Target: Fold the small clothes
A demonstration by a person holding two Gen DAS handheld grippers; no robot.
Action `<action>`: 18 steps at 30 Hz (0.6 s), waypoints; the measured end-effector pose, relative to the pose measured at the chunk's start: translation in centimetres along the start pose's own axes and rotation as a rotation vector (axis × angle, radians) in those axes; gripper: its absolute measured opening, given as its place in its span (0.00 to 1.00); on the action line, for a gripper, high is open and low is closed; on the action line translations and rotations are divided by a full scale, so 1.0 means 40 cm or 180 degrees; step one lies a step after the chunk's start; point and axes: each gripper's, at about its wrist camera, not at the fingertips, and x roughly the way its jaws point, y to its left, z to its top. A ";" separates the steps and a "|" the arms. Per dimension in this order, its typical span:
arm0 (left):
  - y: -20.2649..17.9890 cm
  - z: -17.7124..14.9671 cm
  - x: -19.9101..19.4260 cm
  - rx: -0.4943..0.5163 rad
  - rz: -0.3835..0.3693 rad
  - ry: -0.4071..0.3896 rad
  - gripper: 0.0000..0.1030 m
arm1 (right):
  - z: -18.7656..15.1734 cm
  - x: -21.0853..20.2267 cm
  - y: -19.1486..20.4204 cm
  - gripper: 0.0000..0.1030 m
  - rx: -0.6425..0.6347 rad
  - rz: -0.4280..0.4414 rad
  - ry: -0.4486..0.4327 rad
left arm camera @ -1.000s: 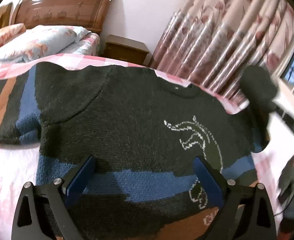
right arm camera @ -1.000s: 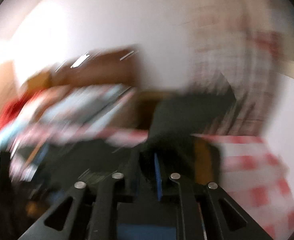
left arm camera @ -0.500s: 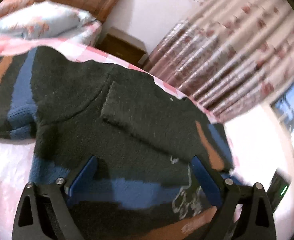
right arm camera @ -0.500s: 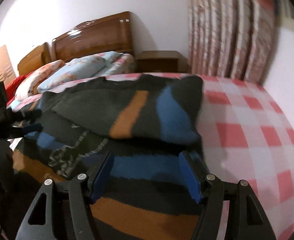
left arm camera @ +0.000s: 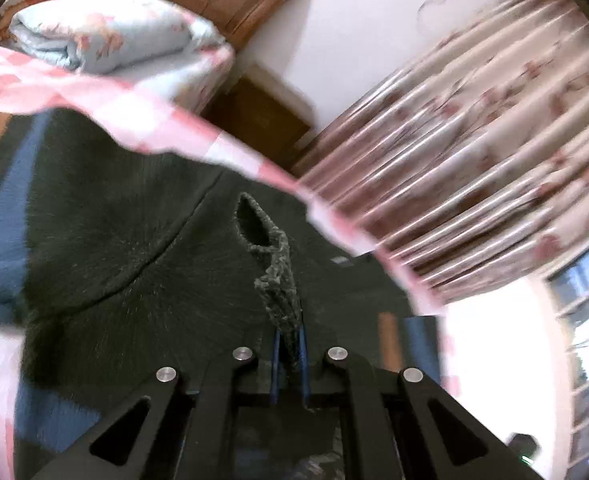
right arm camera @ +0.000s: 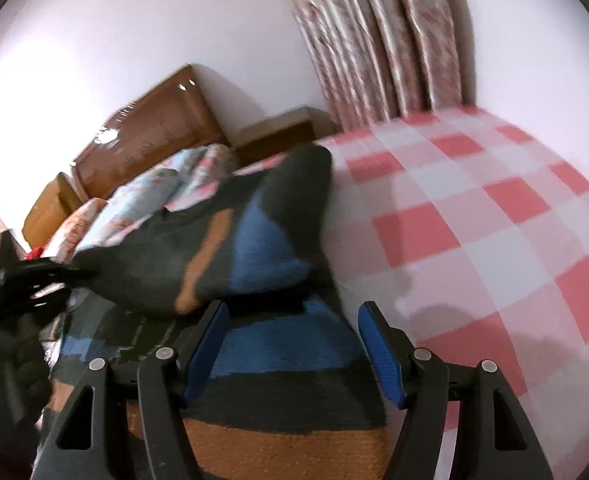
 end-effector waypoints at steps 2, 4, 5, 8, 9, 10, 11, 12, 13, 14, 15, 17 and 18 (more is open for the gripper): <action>-0.011 -0.020 -0.061 0.0050 -0.0146 -0.0076 0.06 | 0.006 0.031 0.002 1.00 0.0001 -0.0205 0.0180; -0.003 -0.052 -0.108 0.0102 -0.0145 -0.0083 0.06 | 0.012 0.041 0.003 1.00 0.0008 -0.0324 0.0209; 0.005 -0.063 -0.118 0.0094 -0.0134 -0.0066 0.06 | 0.012 0.040 -0.001 1.00 0.0018 -0.0349 0.0202; 0.052 -0.112 -0.143 0.0038 -0.0013 -0.0086 0.06 | 0.012 0.035 -0.018 1.00 0.0105 -0.0466 0.0164; 0.060 -0.120 -0.145 0.0048 0.0030 -0.0090 0.06 | 0.013 0.037 -0.020 1.00 0.0142 -0.0498 0.0148; 0.076 -0.126 -0.132 0.0033 0.0070 -0.0044 0.06 | 0.013 0.031 -0.025 1.00 0.0175 -0.0516 0.0134; 0.085 -0.127 -0.114 -0.0010 0.0085 0.0000 0.06 | 0.014 0.031 -0.028 1.00 0.0188 -0.0519 0.0129; 0.098 -0.133 -0.105 -0.0051 0.0118 0.0020 0.06 | 0.014 0.032 -0.027 1.00 0.0184 -0.0528 0.0130; 0.105 -0.142 -0.104 -0.0063 0.0150 0.0020 0.06 | 0.014 0.032 -0.026 1.00 0.0179 -0.0554 0.0130; 0.108 -0.149 -0.101 -0.0065 0.0158 0.0019 0.06 | 0.015 0.032 -0.027 1.00 0.0186 -0.0586 0.0126; 0.108 -0.157 -0.099 -0.0058 0.0170 0.0019 0.06 | 0.012 0.030 -0.026 1.00 0.0196 -0.0598 0.0119; 0.109 -0.166 -0.097 -0.0005 0.0205 0.0021 0.07 | 0.013 0.026 -0.032 1.00 0.0249 -0.0637 0.0096; 0.107 -0.166 -0.096 -0.0002 0.0204 0.0028 0.07 | 0.012 0.025 -0.032 1.00 0.0262 -0.0638 0.0089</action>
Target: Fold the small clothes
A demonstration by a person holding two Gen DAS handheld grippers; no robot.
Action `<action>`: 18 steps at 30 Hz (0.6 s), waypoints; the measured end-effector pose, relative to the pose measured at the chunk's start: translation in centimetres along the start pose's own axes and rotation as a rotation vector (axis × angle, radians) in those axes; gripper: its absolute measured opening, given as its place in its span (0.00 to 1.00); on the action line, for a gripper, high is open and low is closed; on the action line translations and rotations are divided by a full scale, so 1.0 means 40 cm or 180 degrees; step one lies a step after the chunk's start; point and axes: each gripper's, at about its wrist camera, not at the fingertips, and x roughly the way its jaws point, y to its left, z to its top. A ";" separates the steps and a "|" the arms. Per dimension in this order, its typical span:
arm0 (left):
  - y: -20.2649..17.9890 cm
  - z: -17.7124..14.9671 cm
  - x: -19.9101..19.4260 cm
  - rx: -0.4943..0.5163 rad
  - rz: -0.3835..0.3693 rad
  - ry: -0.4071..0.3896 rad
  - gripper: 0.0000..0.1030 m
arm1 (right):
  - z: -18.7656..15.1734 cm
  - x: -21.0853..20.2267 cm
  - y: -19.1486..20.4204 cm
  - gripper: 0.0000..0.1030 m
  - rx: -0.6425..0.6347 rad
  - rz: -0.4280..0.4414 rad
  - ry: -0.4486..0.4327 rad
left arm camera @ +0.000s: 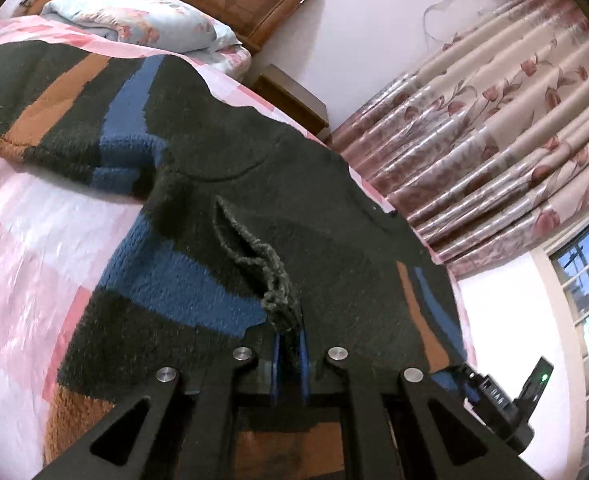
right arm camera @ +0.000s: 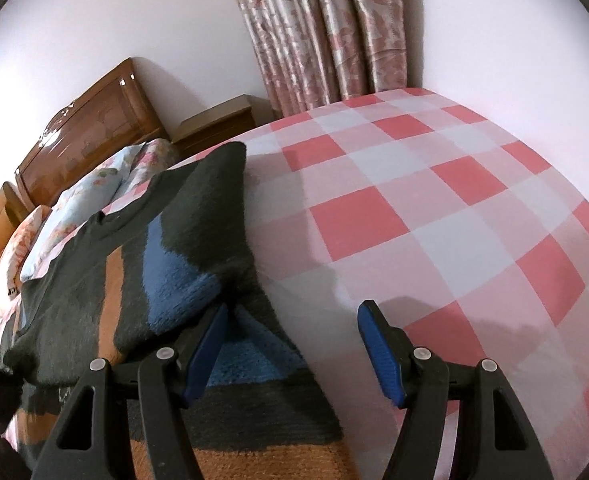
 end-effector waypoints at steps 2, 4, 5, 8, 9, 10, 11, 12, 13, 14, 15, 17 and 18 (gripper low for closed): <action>0.006 -0.002 -0.010 -0.0034 0.0047 -0.0073 0.07 | -0.001 -0.001 -0.001 1.00 0.0008 -0.0018 -0.0005; 0.015 -0.005 -0.034 -0.0076 0.0235 -0.0252 0.08 | -0.001 -0.001 -0.004 1.00 0.0040 -0.0047 -0.0018; 0.015 -0.007 -0.049 -0.0088 0.0345 -0.0321 0.08 | -0.001 -0.006 -0.009 1.00 0.0081 -0.0063 -0.0044; -0.023 -0.022 -0.127 0.0070 0.0821 -0.0906 0.08 | -0.008 -0.061 -0.013 1.00 0.0124 -0.0111 -0.0400; -0.045 -0.026 -0.149 0.0181 0.0840 -0.1065 0.12 | -0.008 -0.087 -0.005 1.00 0.0058 -0.0130 -0.0571; -0.078 -0.023 -0.163 0.0364 0.0788 -0.1170 0.18 | -0.004 -0.100 0.011 1.00 -0.0058 -0.0087 -0.0664; -0.109 -0.016 -0.161 0.0546 0.0727 -0.1169 0.21 | 0.005 -0.103 0.036 1.00 -0.0244 -0.0021 -0.0685; -0.155 -0.009 -0.142 0.0823 0.0620 -0.1077 0.22 | 0.013 -0.100 0.069 1.00 -0.0471 0.0040 -0.0664; -0.178 -0.007 -0.125 0.0988 0.0520 -0.0984 0.24 | 0.020 -0.092 0.106 0.66 -0.0693 0.0096 -0.0624; -0.200 -0.002 -0.098 0.1125 0.0440 -0.0864 0.26 | 0.025 -0.081 0.134 0.32 -0.0850 0.0175 -0.0564; -0.225 0.001 -0.054 0.1294 0.0439 -0.0694 0.26 | 0.029 -0.066 0.159 0.23 -0.0972 0.0255 -0.0476; -0.242 -0.001 0.017 0.1465 0.0561 -0.0447 0.26 | 0.036 -0.013 0.191 0.24 -0.1103 0.0385 -0.0168; -0.230 -0.002 0.061 0.1457 0.0621 -0.0255 0.26 | 0.035 0.012 0.192 0.24 -0.1112 0.0371 -0.0047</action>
